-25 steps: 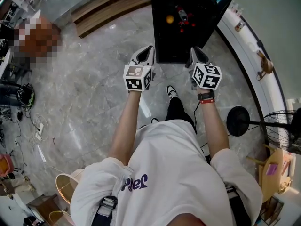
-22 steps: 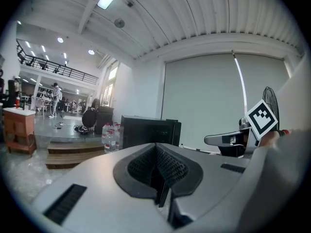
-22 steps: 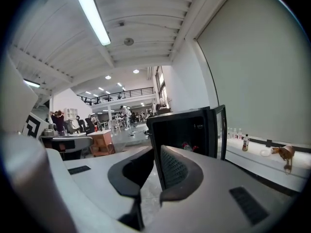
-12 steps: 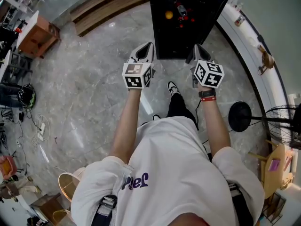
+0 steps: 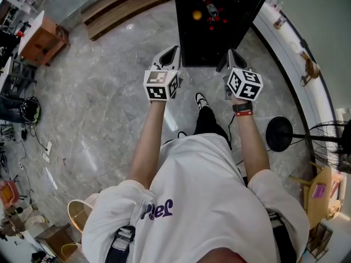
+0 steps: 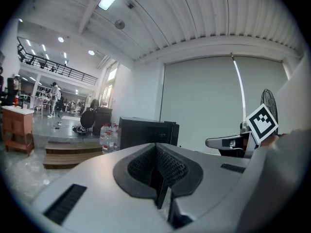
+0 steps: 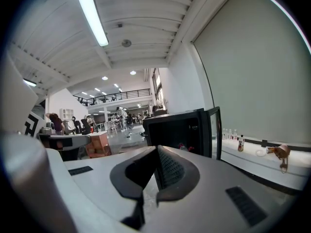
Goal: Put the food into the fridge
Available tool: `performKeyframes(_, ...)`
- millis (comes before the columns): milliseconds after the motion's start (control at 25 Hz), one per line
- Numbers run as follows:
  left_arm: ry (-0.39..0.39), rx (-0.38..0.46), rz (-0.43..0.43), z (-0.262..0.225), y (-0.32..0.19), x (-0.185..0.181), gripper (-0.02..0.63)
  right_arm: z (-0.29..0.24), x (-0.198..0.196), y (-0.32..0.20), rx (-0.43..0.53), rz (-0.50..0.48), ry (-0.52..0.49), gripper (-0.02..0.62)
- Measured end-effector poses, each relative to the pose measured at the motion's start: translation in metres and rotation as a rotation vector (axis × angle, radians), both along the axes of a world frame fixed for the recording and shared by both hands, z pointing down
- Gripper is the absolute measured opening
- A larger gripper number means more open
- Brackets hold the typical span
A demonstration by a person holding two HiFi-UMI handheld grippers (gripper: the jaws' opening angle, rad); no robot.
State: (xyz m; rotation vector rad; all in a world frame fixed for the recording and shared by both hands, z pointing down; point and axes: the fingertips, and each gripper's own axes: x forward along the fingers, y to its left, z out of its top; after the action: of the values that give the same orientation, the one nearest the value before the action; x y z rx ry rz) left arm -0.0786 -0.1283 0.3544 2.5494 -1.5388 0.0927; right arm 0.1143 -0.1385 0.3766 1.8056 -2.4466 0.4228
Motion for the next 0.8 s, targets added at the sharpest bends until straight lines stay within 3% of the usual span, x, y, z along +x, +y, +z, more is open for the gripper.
performKeyframes(800, 0.006, -0.01, 0.004, 0.008, -0.025, -0.001, 0.018, 0.008, -0.005, -0.019, -0.019, 0.0, 0.023, 0.015)
